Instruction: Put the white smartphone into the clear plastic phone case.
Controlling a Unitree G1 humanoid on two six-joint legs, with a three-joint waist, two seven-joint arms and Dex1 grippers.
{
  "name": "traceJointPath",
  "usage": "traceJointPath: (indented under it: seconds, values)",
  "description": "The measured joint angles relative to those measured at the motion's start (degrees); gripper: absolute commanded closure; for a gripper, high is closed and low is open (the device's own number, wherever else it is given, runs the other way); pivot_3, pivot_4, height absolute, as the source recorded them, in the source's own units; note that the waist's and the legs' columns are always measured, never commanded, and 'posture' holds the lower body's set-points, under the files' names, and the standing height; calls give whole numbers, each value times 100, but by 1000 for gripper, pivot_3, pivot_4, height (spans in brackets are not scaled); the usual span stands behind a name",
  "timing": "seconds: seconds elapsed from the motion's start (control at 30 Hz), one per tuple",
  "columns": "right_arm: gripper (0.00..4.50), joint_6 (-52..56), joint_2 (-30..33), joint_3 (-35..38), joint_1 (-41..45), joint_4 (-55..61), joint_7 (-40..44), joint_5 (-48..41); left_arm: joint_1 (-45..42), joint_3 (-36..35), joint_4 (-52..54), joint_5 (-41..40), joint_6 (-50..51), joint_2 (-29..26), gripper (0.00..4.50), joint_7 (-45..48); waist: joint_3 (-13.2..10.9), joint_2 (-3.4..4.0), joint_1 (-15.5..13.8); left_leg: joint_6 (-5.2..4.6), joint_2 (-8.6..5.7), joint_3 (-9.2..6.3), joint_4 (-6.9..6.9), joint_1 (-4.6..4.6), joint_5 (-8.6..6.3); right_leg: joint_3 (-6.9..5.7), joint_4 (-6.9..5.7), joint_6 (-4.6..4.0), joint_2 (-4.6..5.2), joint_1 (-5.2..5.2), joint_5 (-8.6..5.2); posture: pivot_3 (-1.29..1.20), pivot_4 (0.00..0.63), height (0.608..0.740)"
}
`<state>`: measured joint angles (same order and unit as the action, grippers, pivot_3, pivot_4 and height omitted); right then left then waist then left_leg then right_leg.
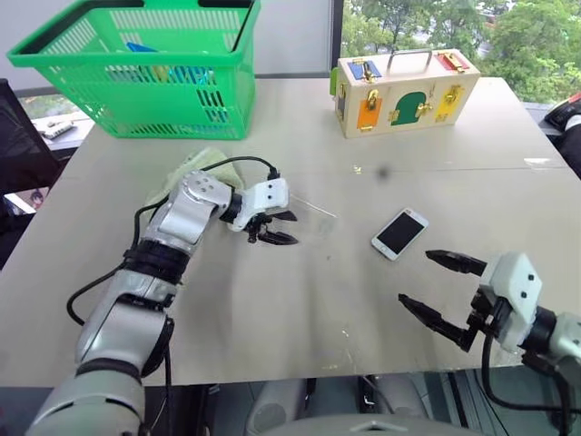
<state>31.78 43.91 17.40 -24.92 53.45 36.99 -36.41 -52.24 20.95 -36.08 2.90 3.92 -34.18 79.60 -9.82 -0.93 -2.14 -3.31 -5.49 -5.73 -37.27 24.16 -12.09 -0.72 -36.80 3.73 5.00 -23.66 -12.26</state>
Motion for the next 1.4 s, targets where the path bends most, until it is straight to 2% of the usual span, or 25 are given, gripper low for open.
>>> traceJointPath:
  seconds: [0.07, 0.1, 0.2, 0.27, 0.3, 0.37, 0.4, 0.57, 0.7, 0.83, 0.93, 1.1, 1.2, 1.3, 1.4]
  values:
    - [0, -21, -20, 181, -168, 102, 11, -6, -485, 84, -1028, 262, -706, 180, 1758, -12, 1, -2, -6, -1, -2, 6, 0, 3, 0, -3, 0, 1, 1, 1, 0, 0, 150, 740]
    - [0, -24, -20, 188, -176, 118, 11, -5, -518, 99, -1113, 281, -775, 184, 1758, -19, 1, -3, -2, -1, -2, 6, 0, 3, 0, -3, 0, 1, 1, 1, 0, 0, 150, 740]
    - [0, -34, -136, 349, -464, 295, -48, -3, -998, 223, -2163, 604, -1627, 466, 2433, -85, 3, -4, -20, -2, -2, 7, 0, 3, 0, -6, -1, 1, 0, 2, 0, 0, 150, 740]
    - [0, -36, -170, 378, -524, 387, -90, -2, -1101, 225, -2453, 691, -1914, 523, 3238, -83, 4, -3, -10, -3, -2, 9, -4, 1, 0, -5, -2, 8, 1, 4, -2, 0, 150, 740]
    - [0, -57, -183, 381, -579, 426, -111, -3, -1158, 226, -2606, 729, -2042, 571, 3428, -37, 5, -3, -12, -3, -2, 7, -6, -3, 0, -6, -3, 22, 2, 9, -10, 0, 150, 740]
    - [0, -88, -185, 382, -665, 449, -150, -4, -1241, 200, -2852, 773, -2190, 642, 4269, 30, 6, -5, -15, -4, -1, 4, -10, -8, 0, -10, -3, 27, 1, 12, -13, 0, 150, 740]
    - [0, -95, -185, 381, -702, 452, -163, -4, -1262, 185, -2918, 773, -2211, 672, 4444, 60, 7, -4, -12, -4, -1, 5, -10, -14, 0, -10, -4, 29, 1, 19, -12, 0, 150, 740]
    - [0, -204, -179, 382, -787, 453, -241, -10, -1273, -80, -3020, 657, -1754, 724, 4444, 410, 6, -6, 7, -5, 1, 5, -10, -26, 0, -13, -4, 30, -2, 30, -13, 0, 150, 740]
    - [0, -159, -171, 383, -647, 455, -346, -8, -994, -291, -2004, 269, -307, 614, 4444, 1101, 4, -6, 83, -8, 0, 5, -9, -12, -3, -11, -4, 24, -7, 25, -11, 0, 150, 740]
    - [0, 256, -23, 315, -328, 446, -622, 20, -130, -467, 518, -111, 1448, 247, 4444, 1161, 4, -2, 192, -8, 1, 9, -5, 3, -4, 10, -3, 3, 1, 3, 1, 0, 150, 740]
    - [0, 652, 52, 189, -24, 373, -837, 6, 796, -423, 2178, -96, 2159, 39, 4444, 783, 5, 0, 234, -7, 6, 8, 2, -2, -4, 20, -3, 1, 0, 1, 1, 0, 150, 740]
    - [0, 1260, -9, -50, 667, -10, -1256, -23, 1710, -183, 3563, 25, 3023, 192, 4444, -139, 5, 0, 136, -7, 9, 6, -5, -7, -3, 16, -3, 7, -1, 5, -5, 0, 150, 740]
    - [0, 1717, -411, -87, 1263, -304, -1771, -188, 1893, -61, 4169, -33, 3481, 202, 3574, -408, 5, 2, 105, -6, 8, 5, -4, -7, -3, 14, -4, 6, 1, 5, -17, 0, 150, 740]
    - [0, 2099, -759, -372, 1732, -396, -2203, -259, 2000, -45, 4528, -179, 3815, 172, 2159, -613, 5, 4, 125, -5, 9, 5, 6, -9, -3, 15, -4, -1, -2, 0, 1, 0, 150, 740]
    - [0, 2606, -1565, -888, 2442, -733, -3039, -101, 1998, -169, 4556, -307, 3833, 229, 636, -1002, 4, 8, 139, -4, 7, 11, 14, -12, -3, 23, -4, -1, -3, -1, 1, 0, 150, 740]
